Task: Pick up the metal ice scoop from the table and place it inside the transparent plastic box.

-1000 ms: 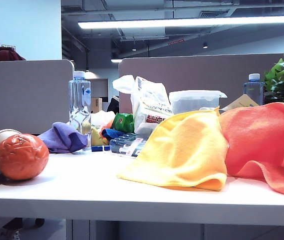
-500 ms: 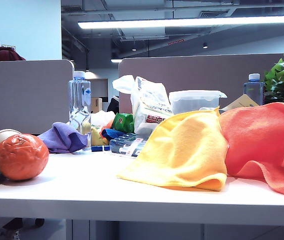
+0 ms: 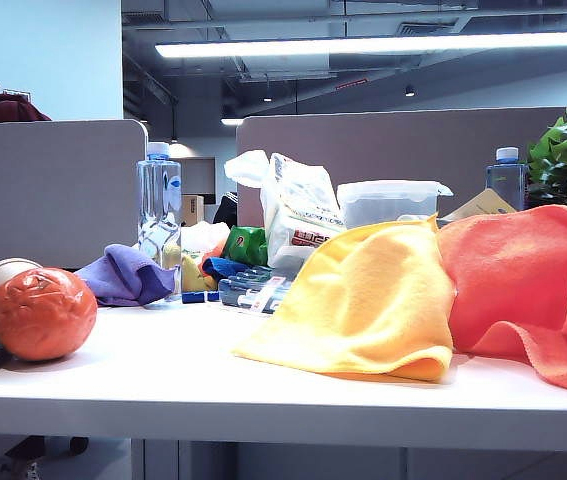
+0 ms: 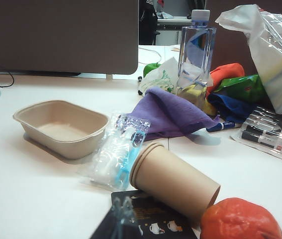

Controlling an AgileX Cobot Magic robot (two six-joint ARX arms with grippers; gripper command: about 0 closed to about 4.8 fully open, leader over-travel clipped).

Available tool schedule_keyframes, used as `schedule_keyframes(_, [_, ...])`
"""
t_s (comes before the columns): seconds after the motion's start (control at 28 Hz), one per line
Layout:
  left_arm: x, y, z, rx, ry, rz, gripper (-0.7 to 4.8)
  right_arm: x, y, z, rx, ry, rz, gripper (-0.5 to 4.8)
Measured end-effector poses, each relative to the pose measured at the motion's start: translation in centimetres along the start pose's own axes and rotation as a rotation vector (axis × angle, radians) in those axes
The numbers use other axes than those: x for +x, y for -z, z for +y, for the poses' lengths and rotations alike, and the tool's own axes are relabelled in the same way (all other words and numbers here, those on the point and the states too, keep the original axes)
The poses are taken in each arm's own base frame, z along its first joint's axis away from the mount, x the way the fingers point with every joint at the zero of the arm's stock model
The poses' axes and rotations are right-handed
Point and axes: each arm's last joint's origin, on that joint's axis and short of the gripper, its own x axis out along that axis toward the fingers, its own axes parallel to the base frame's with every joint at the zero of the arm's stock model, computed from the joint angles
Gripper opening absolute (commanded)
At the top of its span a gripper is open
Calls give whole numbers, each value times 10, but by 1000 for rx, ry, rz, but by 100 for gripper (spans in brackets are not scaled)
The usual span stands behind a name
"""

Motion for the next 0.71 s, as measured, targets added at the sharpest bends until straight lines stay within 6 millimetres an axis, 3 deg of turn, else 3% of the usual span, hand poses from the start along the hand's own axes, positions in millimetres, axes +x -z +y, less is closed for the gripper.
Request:
schedule_keyframes(0.18, [0,0,0,0,0,0,-5,-15,55,-14,9,37,-80,-1])
schedule_keyframes(0.32, [0,0,0,0,0,0,-5,-15,80,-19,23,-17,-92,-1])
schedule_keyframes(0.43, [0,0,0,0,0,0,-5,-13,87,-21,34,-24,-73,-1])
schedule_keyframes(0.71, [0,0,0,0,0,0,-5,-13,81,-18,22,-44,-143,-1])
